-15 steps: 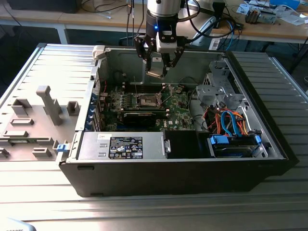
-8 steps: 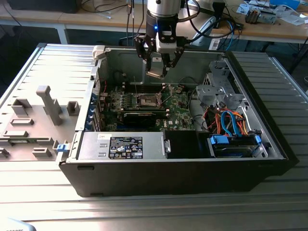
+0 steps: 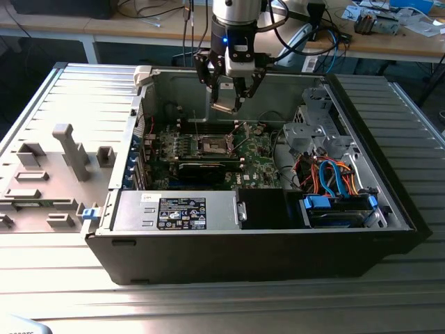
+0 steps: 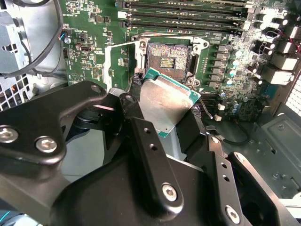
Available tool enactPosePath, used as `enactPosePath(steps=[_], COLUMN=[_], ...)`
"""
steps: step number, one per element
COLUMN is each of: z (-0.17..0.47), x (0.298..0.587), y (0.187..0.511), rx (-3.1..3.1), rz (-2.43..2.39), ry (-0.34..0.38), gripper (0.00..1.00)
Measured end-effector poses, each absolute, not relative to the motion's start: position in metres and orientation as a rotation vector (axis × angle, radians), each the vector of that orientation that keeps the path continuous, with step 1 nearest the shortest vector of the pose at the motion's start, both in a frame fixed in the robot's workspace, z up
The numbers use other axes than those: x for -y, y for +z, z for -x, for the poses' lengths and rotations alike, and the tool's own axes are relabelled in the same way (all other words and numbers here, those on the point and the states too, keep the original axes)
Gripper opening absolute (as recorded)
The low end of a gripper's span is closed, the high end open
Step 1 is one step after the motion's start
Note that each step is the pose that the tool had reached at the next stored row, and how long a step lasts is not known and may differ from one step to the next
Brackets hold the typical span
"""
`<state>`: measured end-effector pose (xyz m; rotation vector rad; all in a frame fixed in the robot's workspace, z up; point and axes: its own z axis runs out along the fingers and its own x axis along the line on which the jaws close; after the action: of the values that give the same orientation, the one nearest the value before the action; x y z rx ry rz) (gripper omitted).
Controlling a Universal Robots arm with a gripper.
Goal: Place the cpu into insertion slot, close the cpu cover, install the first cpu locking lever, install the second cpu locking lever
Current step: 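Place the cpu into insertion slot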
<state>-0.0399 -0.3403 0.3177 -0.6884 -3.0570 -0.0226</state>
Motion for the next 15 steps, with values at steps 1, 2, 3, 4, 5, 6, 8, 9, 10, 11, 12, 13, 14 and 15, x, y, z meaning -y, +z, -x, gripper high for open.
enactPosePath(steps=[1, 2, 3, 4, 5, 6, 8, 9, 10, 11, 12, 13, 14, 15], z=[0.0399, 0.0399, 0.0399, 0.0399, 0.0399, 0.0399, 0.0399, 0.0399, 0.0399, 0.0399, 0.0399, 0.0399, 0.0399, 0.0399], x=[0.3403, 0.3403, 0.3403, 0.3403, 0.3403, 0.3403, 0.3403, 0.3403, 0.3403, 0.3403, 0.3403, 0.3402, 0.3403, 0.3403], y=[0.3177, 0.3176, 0.3176, 0.3176, 0.3175, 0.3174, 0.3173, 0.3172, 0.3172, 0.3171, 0.3171, 0.3171, 0.317, 0.3169], rx=[3.057, 3.057, 3.056, 3.056, 3.056, 3.056, 3.056, 3.055, 3.055, 3.055, 3.055, 3.055, 3.055, 3.055], rz=[0.689, 0.69, 0.691, 0.692, 0.692, 0.693, 0.695, 0.696, 0.697, 0.698, 0.698, 0.699, 0.699, 0.7], ry=[-0.022, -0.023, -0.023, -0.023, -0.023, -0.023, -0.022, -0.022, -0.022, -0.022, -0.022, -0.022, -0.022, -0.022], gripper=[0.54, 0.54, 0.54, 0.54, 0.54, 0.54, 0.54, 0.54, 0.54, 0.54, 0.54, 0.54, 0.54, 0.54])
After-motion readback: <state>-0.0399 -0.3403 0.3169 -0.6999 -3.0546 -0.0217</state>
